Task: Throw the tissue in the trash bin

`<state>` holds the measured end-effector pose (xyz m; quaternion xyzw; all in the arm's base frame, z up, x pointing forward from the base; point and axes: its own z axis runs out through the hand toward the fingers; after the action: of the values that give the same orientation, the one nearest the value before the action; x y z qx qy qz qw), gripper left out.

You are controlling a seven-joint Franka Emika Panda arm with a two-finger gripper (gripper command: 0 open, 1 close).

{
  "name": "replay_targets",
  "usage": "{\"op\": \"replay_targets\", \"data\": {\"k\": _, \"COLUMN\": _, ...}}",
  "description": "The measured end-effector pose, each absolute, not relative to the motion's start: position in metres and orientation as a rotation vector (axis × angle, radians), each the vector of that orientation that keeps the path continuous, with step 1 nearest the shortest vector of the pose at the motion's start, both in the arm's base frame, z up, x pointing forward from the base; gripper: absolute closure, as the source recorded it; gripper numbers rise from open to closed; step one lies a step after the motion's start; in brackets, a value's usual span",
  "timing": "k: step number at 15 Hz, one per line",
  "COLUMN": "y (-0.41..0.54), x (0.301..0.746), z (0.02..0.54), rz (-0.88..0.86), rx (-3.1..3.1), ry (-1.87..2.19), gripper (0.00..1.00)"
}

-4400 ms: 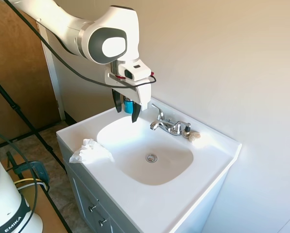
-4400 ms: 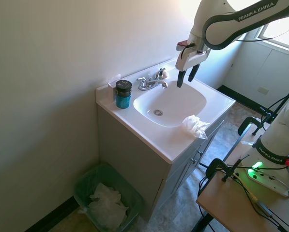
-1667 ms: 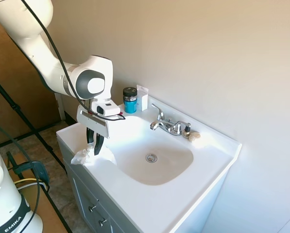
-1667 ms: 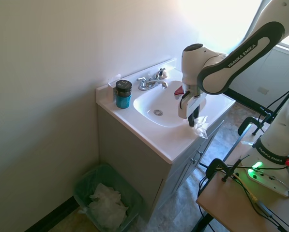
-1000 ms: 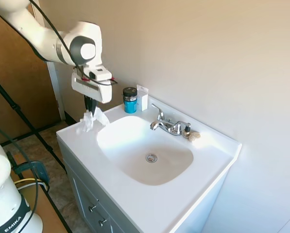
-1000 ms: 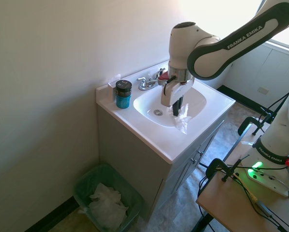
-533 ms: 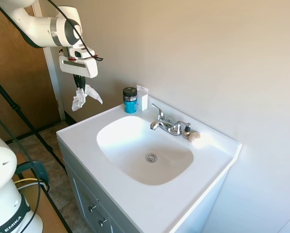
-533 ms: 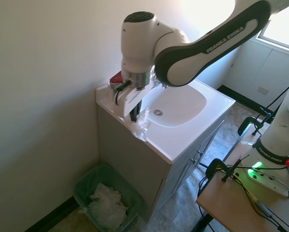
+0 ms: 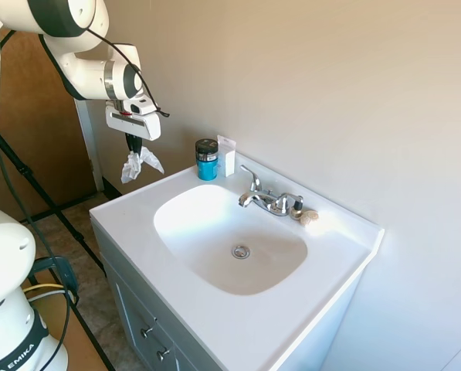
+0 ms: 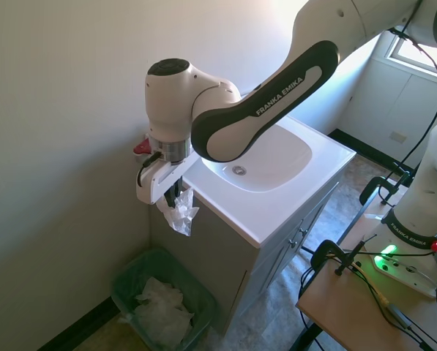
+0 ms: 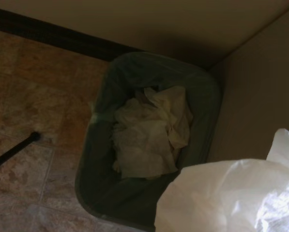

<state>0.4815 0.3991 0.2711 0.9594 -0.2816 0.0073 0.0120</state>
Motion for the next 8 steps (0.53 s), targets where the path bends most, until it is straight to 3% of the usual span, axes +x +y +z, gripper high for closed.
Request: {"op": "replay_targets", "data": {"k": 8, "y": 0.4032, "x": 0.4766, "z": 0.2601, "rz": -0.010, "rx": 2.993, "ry": -0.837, "gripper": 0.00}}
